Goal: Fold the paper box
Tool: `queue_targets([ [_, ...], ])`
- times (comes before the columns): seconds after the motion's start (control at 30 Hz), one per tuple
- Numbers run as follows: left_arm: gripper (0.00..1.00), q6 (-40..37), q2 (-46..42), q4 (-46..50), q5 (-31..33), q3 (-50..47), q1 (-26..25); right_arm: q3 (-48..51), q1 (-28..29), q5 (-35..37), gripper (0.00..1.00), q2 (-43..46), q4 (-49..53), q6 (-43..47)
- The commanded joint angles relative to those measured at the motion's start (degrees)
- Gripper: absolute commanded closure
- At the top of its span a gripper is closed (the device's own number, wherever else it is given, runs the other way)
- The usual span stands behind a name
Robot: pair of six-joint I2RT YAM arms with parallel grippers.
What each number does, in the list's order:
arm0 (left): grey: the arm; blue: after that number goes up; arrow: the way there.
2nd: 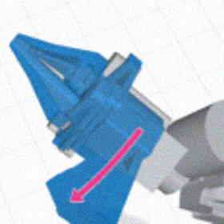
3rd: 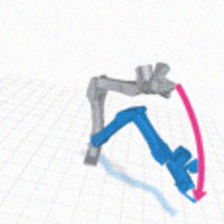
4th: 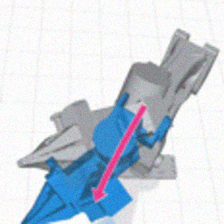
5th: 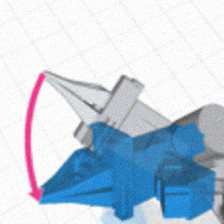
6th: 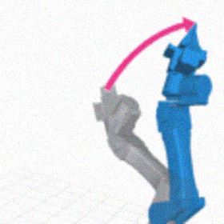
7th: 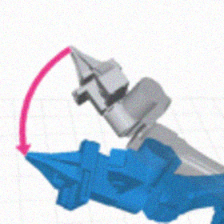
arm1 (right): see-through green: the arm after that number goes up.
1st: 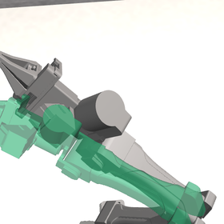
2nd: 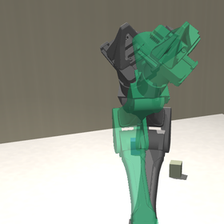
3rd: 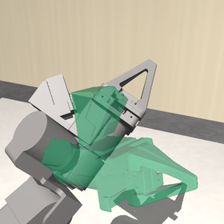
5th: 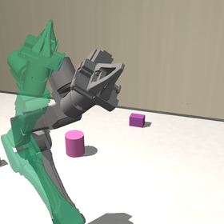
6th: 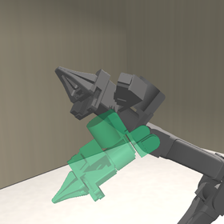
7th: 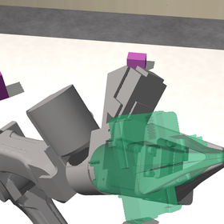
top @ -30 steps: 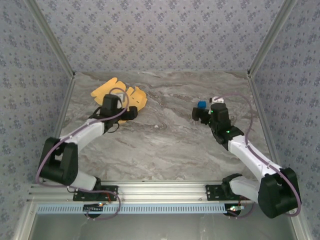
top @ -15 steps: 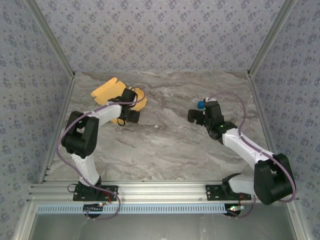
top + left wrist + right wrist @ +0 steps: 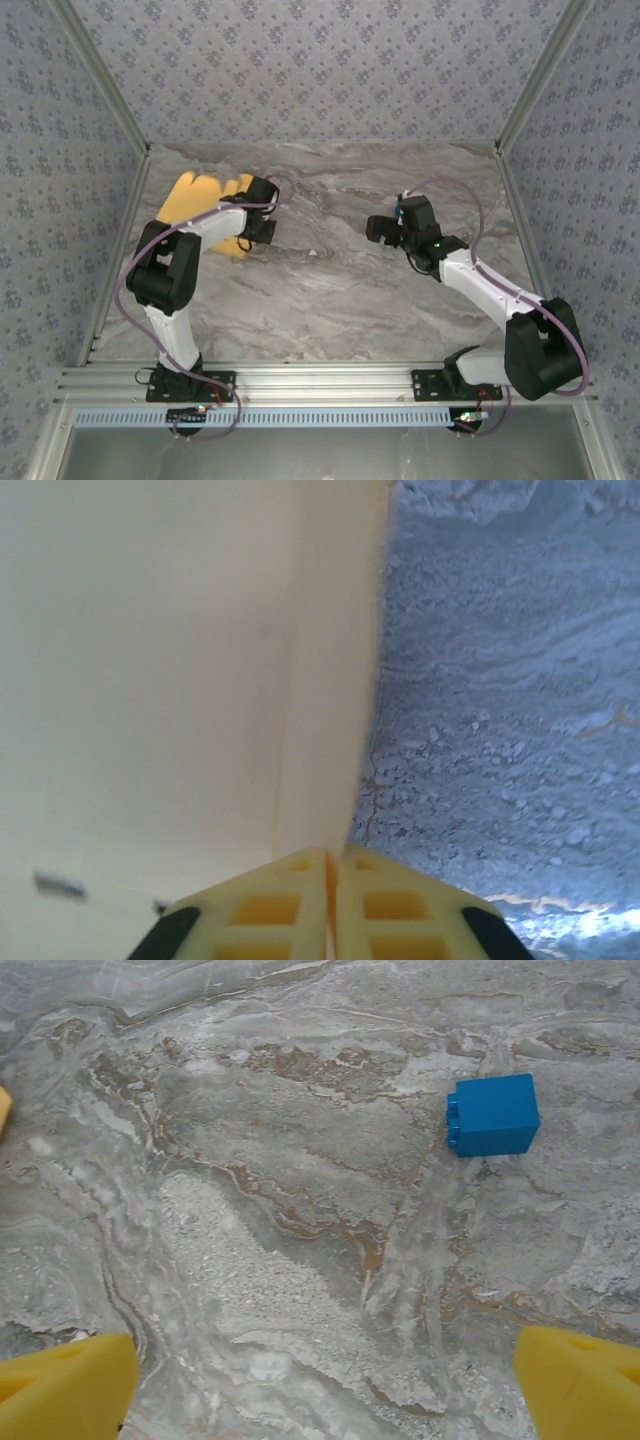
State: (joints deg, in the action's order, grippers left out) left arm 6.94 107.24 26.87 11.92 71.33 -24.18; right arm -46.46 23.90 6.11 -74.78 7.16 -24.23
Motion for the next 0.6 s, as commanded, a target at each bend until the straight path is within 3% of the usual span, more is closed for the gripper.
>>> queue_targets([
  [0.0, 0.96, 3.4, -3.6, 1.1, -4.6, 1.4, -0.4, -2.5, 1.0, -1.3, 0.02, 0.3, 3.7, -0.7],
  [0.2, 0.96, 11.7, -14.1, 0.0, -10.4, 1.3, -0.4, -4.3, 4.0, -6.1, 0.05, 3.2, 3.7, 3.8],
  [0.43, 0.96, 28.9, -28.2, -9.7, -15.1, -3.2, -0.5, -9.6, 14.0, -10.3, 0.15, 3.1, 1.6, 11.4],
  [0.57, 0.99, 37.6, -32.1, -8.8, -10.8, -1.5, -1.5, -12.0, 19.1, -8.6, 0.17, 2.5, 0.5, 16.6],
])
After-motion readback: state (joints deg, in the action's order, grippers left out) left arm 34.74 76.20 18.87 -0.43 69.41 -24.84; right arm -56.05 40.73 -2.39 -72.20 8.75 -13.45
